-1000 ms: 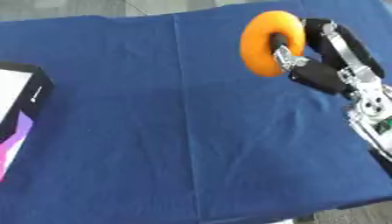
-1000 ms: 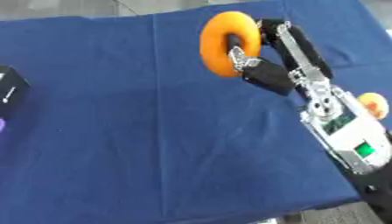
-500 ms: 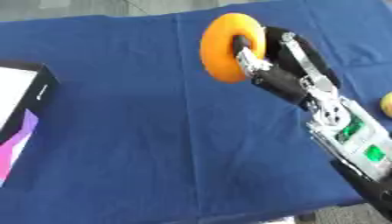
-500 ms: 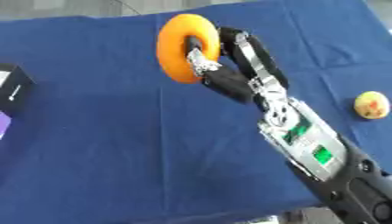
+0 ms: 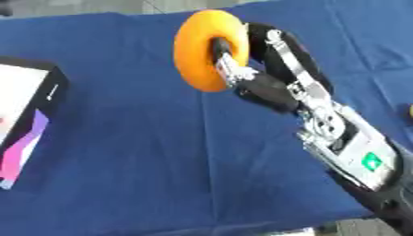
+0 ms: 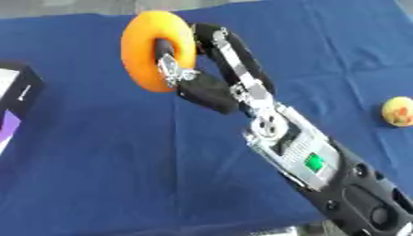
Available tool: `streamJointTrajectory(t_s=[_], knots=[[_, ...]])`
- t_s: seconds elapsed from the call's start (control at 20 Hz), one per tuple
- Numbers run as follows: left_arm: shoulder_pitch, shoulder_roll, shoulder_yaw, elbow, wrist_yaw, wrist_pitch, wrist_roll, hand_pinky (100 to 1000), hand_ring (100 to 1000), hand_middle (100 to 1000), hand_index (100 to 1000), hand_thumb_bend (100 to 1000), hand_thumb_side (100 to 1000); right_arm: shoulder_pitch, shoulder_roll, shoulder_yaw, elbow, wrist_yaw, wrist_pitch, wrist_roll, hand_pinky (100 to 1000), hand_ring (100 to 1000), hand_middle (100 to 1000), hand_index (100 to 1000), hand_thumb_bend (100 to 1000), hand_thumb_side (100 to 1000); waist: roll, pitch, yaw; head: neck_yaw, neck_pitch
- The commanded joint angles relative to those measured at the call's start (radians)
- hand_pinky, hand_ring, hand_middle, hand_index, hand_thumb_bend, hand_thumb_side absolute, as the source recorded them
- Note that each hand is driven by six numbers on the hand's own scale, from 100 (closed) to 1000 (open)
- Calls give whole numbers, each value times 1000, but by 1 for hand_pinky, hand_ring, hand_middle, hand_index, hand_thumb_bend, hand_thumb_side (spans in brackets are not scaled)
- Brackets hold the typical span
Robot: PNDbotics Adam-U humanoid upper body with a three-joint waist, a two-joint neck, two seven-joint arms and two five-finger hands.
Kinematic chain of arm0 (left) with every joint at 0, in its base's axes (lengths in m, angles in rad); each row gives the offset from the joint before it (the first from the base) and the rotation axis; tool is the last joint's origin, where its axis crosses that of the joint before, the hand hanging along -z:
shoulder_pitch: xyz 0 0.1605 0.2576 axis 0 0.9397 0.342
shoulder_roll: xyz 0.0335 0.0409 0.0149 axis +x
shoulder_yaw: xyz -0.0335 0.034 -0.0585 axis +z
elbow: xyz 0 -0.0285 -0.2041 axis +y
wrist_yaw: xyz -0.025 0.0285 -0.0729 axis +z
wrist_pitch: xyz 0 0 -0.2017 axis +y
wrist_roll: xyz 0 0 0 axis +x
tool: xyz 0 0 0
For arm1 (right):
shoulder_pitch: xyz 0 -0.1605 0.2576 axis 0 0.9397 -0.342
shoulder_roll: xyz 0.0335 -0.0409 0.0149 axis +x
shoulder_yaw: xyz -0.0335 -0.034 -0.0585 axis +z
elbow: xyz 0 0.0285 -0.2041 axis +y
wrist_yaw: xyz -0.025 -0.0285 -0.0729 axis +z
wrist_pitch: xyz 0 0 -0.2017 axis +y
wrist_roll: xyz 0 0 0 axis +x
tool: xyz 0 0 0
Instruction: Pick up the objects with one hand, pass them to the other hand, and then place them into the box on the other side of the table.
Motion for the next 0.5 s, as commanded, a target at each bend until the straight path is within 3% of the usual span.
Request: streamJointTrajectory(t_s=[0.05, 0.1, 0.15, 0.25, 0.3, 0.5], knots=[[-35, 39, -33, -12, -35, 30, -91, 799, 767, 763, 895, 360, 784, -23, -3, 16, -21, 95, -53, 15, 774, 571, 427, 583, 100, 385, 2, -23, 2, 3, 2], [-45, 36, -47, -12, -44, 41, -117, 799, 769, 765, 895, 364, 785, -25, -3, 23, -21, 122, -65, 22, 774, 571, 426, 582, 100, 344, 2, -23, 3, 2, 2], [-55, 34, -59, -12, -49, 51, -137, 800, 770, 769, 900, 372, 785, -25, -3, 29, -21, 142, -71, 30, 773, 571, 427, 582, 100, 370, 2, -23, 4, 1, 2], [-76, 29, -85, -12, -70, 65, -170, 801, 774, 774, 908, 385, 779, -30, -3, 37, -21, 176, -82, 41, 773, 570, 428, 581, 100, 334, 3, -22, 7, 1, 1], [-87, 26, -100, -12, -85, 71, -185, 806, 782, 786, 919, 415, 753, -34, -4, 41, -21, 193, -91, 46, 774, 570, 428, 579, 100, 257, 4, -22, 8, -1, 0], [-133, -1, -153, -12, -160, 82, -232, 829, 807, 815, 936, 491, 700, -42, 0, 63, -3, 249, -132, 70, 776, 569, 428, 578, 100, 214, 8, -20, 15, -5, -2]])
